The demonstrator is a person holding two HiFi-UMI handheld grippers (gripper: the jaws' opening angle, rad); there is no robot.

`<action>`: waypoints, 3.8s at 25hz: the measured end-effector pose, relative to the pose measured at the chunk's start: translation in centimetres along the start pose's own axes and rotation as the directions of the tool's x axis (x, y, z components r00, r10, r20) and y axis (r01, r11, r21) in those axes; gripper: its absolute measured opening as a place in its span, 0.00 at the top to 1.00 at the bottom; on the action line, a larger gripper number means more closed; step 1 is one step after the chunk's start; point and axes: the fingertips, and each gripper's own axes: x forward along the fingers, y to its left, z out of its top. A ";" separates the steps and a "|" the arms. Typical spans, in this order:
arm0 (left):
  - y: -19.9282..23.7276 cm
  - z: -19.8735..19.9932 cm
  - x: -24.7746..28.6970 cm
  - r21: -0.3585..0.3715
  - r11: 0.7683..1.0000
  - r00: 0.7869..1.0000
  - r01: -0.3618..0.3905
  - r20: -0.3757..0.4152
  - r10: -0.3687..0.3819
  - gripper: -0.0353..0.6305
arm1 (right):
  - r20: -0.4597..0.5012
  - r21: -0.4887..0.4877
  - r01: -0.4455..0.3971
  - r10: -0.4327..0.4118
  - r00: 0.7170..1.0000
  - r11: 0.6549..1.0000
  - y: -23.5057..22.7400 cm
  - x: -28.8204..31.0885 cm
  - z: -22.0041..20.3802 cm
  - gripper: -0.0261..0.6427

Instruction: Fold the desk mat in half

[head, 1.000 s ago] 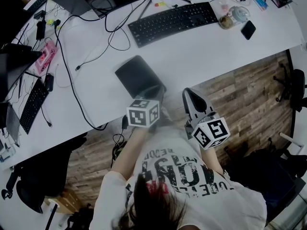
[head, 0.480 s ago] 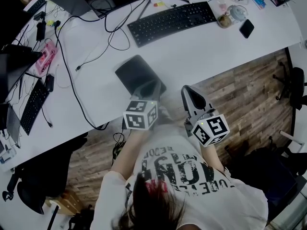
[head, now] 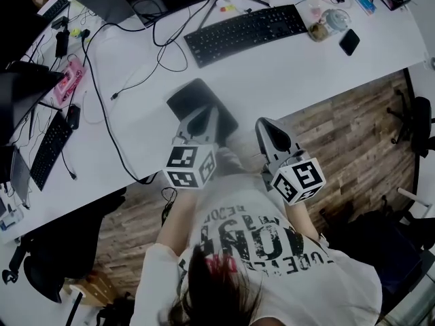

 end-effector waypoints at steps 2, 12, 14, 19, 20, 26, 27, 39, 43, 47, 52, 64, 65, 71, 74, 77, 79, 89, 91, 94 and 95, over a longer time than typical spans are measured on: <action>0.1 1.1 -0.7 0.010 1.000 0.999 -0.009 0.034 0.008 0.94 | 0.002 -0.005 -0.007 0.007 1.000 1.000 0.3 0.1 0.2 0.96; 1.6 6.1 -5.9 0.082 0.992 0.974 -0.097 0.215 0.078 0.94 | 0.015 -0.041 -0.068 0.069 0.998 0.997 2.5 1.4 1.3 0.96; 2.4 6.7 -7.4 0.080 0.989 0.965 -0.124 0.244 0.101 0.94 | 0.018 -0.052 -0.086 0.088 0.996 0.995 3.3 1.9 1.5 0.96; 4.4 8.2 -10.9 0.073 0.978 0.935 -0.197 0.316 0.164 0.94 | 0.016 -0.087 -0.132 0.134 0.991 0.987 5.1 3.3 2.4 0.96; 4.7 8.4 -11.6 0.073 0.974 0.928 -0.213 0.327 0.179 0.94 | 0.016 -0.094 -0.141 0.143 0.990 0.986 5.5 3.6 2.5 0.96; 6.7 8.3 -15.3 0.050 0.957 0.896 -0.286 0.368 0.248 0.94 | 0.012 -0.127 -0.189 0.192 0.981 0.974 7.6 4.7 3.2 0.96; 6.9 8.2 -15.8 0.045 0.954 0.892 -0.295 0.372 0.258 0.94 | 0.012 -0.132 -0.195 0.198 0.980 0.972 7.9 4.8 3.3 0.96; 8.5 5.8 -20.6 -0.016 0.930 0.859 -0.367 0.377 0.346 0.94 | 0.012 -0.176 -0.232 0.238 0.971 0.957 10.8 5.2 4.0 0.96; 8.4 5.1 -21.5 -0.035 0.924 0.852 -0.380 0.375 0.364 0.94 | 0.019 -0.185 -0.236 0.244 0.970 0.954 11.2 5.0 4.4 0.96; 8.1 4.3 -22.1 -0.066 0.923 0.850 -0.378 0.370 0.375 0.94 | 0.026 -0.195 -0.242 0.251 0.968 0.951 11.5 4.9 4.9 0.96; 7.8 3.7 -22.7 -0.077 0.918 0.844 -0.390 0.368 0.390 0.94 | 0.037 -0.226 -0.244 0.259 0.965 0.943 11.7 4.7 5.7 0.96; 6.4 3.2 -23.3 -0.072 0.912 0.838 -0.403 0.371 0.400 0.94 | 0.014 -0.247 -0.258 0.270 0.963 0.934 12.0 3.6 4.9 0.96; 6.3 3.2 -23.3 -0.072 0.912 0.837 -0.405 0.373 0.401 0.94 | 0.012 -0.249 -0.260 0.271 0.962 0.933 12.0 3.5 4.8 0.96; 6.3 3.5 -23.2 -0.053 0.910 0.834 -0.412 0.380 0.400 0.94 | 0.009 -0.242 -0.266 0.277 0.961 0.933 12.0 3.4 4.4 0.96; 6.3 3.7 -23.0 -0.042 0.910 0.834 -0.413 0.383 0.397 0.94 | 0.007 -0.239 -0.269 0.278 0.960 0.933 12.0 3.5 4.3 0.96; 6.3 3.9 -22.7 -0.035 0.909 0.836 -0.415 0.381 0.396 0.94 | 0.006 -0.235 -0.273 0.282 0.959 0.933 12.0 3.6 4.2 0.96; 6.3 3.9 -22.6 -0.032 0.909 0.837 -0.416 0.378 0.396 0.94 | 0.006 -0.232 -0.272 0.281 0.960 0.934 11.8 3.6 4.2 0.96; 6.3 4.3 -21.7 -0.020 0.912 0.844 -0.409 0.370 0.387 0.94 | 0.000 -0.221 -0.256 0.263 0.965 0.941 11.0 3.7 4.1 0.96; 6.3 4.3 -21.5 -0.020 0.912 0.846 -0.409 0.367 0.387 0.94 | 0.000 -0.218 -0.256 0.262 0.965 0.942 10.9 3.8 4.1 0.96; 6.3 4.3 -21.3 -0.018 0.913 0.847 -0.407 0.365 0.385 0.94 | 0.000 -0.215 -0.257 0.263 0.965 0.942 10.7 3.9 4.1 0.96; 6.3 4.3 -21.2 -0.018 0.914 0.848 -0.406 0.364 0.384 0.94 | 0.000 -0.214 -0.257 0.264 0.965 0.942 10.7 3.9 4.0 0.96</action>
